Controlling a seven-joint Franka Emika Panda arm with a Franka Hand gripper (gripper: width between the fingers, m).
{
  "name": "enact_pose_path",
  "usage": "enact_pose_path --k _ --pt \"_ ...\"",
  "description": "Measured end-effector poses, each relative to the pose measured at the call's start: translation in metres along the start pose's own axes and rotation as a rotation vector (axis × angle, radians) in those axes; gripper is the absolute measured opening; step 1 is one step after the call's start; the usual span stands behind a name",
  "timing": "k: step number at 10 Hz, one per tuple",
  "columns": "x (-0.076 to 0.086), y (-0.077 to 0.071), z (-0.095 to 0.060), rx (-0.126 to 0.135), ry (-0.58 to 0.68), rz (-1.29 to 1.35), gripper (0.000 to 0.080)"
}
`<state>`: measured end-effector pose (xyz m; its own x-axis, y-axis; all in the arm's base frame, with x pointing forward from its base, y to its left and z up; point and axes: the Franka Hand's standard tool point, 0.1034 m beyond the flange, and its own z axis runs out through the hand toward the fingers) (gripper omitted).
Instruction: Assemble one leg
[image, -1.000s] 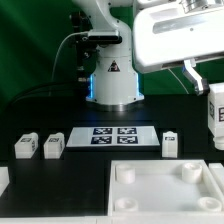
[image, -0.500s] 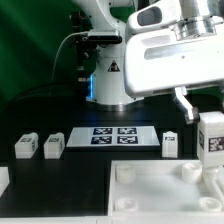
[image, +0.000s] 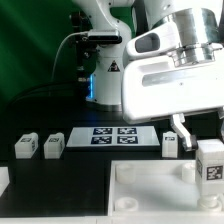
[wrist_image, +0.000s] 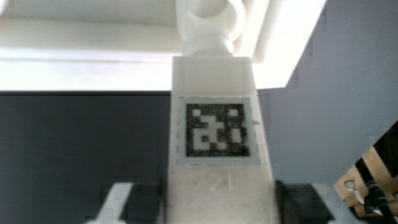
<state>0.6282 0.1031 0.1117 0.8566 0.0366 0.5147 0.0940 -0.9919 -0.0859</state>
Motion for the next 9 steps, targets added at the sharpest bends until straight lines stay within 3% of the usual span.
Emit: enact_pose_path --k 4,7,9 --pt "-0.016 -0.002 0.002 0.0 -0.015 -0.003 0.0291" --pt "-0.021 -0.01 0.008 0.0 0.055 -0.011 0.0291" --pt "-0.023 -0.014 0.008 -0.019 0.112 0.023 0.0291"
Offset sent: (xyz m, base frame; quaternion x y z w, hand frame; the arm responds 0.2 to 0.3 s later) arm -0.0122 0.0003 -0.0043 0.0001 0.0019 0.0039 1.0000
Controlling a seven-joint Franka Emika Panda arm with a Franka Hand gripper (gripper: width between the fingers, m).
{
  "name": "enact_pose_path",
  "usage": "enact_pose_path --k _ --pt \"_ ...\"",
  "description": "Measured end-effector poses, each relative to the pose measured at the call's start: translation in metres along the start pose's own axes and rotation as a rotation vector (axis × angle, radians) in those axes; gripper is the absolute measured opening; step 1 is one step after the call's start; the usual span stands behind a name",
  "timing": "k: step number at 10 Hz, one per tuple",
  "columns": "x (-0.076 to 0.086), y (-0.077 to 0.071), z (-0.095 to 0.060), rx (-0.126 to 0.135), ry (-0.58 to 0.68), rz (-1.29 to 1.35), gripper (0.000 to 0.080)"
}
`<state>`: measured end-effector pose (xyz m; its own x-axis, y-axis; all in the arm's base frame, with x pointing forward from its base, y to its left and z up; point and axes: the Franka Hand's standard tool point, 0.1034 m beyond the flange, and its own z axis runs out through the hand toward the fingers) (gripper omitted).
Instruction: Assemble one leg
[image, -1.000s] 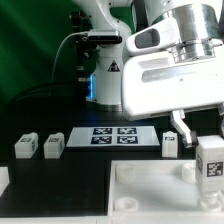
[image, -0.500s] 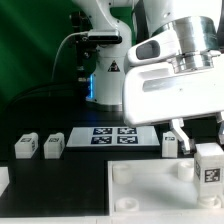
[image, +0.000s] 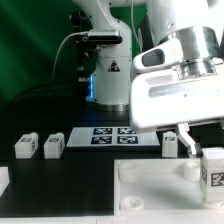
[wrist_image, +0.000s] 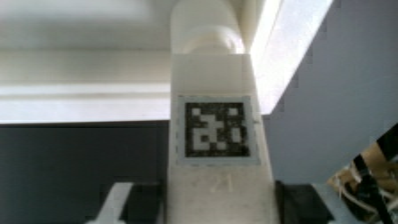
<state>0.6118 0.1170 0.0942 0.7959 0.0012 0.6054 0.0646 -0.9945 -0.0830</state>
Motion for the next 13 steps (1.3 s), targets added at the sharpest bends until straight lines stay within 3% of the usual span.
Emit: enact_pose_path --k 3,5,6,7,8,9,13 --pt "0.0013 -0.0032 0.0006 -0.058 -0.008 0.06 0.0292" --pt "-0.0024 -0.0024 0.0021 -0.059 -0.035 0.06 0.0292" --pt "-0.0027 -0.0025 0.0022 -0.059 -0.036 0.06 0.0473" --pt "-0.003 -0.0024 0.0023 -0.059 -0.037 0.06 0.0588" --pt "-0.0031 -0.0023 0.0024 -0.06 -0.037 0.06 0.0588" --pt "-0.0033 -0.0023 0.0024 -0.06 -0.037 0.06 0.0639" --pt "-0.0035 -0.0023 0.0025 -0.06 -0.038 0.06 0.0649"
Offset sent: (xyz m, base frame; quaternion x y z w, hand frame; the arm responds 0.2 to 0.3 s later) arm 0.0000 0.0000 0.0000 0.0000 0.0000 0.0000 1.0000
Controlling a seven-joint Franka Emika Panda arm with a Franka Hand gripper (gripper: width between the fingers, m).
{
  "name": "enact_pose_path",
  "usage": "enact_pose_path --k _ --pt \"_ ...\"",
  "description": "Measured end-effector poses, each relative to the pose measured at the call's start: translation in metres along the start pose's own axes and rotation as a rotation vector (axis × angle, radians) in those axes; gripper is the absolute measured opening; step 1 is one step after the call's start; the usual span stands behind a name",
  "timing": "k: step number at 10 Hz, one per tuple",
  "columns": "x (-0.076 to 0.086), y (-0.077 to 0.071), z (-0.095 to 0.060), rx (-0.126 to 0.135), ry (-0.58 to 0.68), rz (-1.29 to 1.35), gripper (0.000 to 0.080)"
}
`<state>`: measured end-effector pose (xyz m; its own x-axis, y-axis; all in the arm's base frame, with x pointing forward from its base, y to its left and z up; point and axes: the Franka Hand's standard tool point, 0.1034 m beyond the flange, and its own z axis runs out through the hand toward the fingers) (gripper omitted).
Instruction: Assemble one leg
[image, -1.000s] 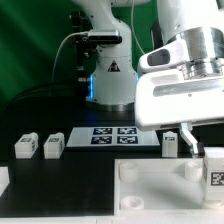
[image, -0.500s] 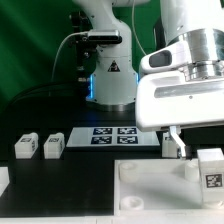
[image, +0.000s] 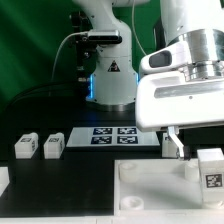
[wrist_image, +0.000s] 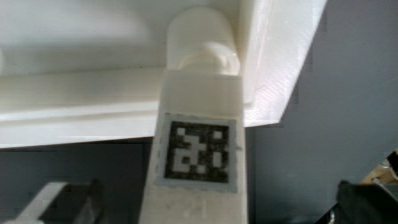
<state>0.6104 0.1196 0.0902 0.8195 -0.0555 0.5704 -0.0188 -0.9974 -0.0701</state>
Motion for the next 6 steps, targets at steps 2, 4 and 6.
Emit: enact_pose_path --k 2,4,6 --pt "0.0 0.001 0.001 0.001 -0.016 0.004 0.0649" --pt "0.016 0.006 0.001 0.019 -0.124 0.033 0.0649" --pt "0.028 0.012 0.006 0.035 -0.248 0.06 0.0649"
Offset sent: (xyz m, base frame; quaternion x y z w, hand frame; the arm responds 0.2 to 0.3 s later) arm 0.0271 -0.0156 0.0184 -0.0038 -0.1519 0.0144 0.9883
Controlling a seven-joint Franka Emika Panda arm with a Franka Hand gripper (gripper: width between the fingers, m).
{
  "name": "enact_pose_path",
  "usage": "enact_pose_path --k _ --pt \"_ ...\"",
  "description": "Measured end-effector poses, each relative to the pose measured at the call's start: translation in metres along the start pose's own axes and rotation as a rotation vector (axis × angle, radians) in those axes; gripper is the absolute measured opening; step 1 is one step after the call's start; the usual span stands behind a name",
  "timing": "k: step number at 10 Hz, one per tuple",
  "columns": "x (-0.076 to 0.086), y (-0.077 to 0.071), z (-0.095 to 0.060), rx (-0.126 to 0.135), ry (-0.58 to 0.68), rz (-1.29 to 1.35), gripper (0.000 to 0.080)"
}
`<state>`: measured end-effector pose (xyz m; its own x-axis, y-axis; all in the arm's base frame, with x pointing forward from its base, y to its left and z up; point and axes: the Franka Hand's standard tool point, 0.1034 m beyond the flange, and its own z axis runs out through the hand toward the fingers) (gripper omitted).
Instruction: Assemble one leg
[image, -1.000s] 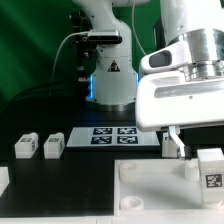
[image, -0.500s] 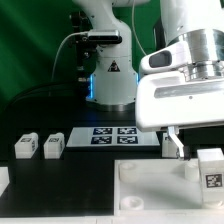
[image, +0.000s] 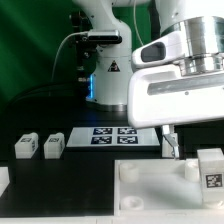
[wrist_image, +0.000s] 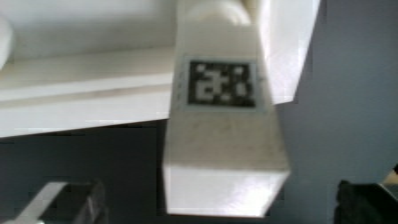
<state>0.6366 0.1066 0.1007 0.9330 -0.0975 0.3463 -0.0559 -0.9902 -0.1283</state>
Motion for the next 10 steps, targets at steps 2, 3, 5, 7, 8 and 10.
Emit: enact_pose_path --k 2,3,5,7,8,10 --pt "0.01 -0.003 0.0 0.013 -0.182 0.016 0.0649" --pt "0.0 -0.001 0.001 0.011 -0.319 0.014 0.0649" --pt "0.0 0.002 0.006 -0.003 -0.427 0.016 0.0649" --pt "-0.008 0.004 0.012 -0.011 -0.419 0.038 0.0649" --pt "-0.009 0.001 0.012 -0.013 -0.422 0.061 0.0649" --pt "-0.009 0.001 0.013 -0.016 -0.422 0.083 0.0621"
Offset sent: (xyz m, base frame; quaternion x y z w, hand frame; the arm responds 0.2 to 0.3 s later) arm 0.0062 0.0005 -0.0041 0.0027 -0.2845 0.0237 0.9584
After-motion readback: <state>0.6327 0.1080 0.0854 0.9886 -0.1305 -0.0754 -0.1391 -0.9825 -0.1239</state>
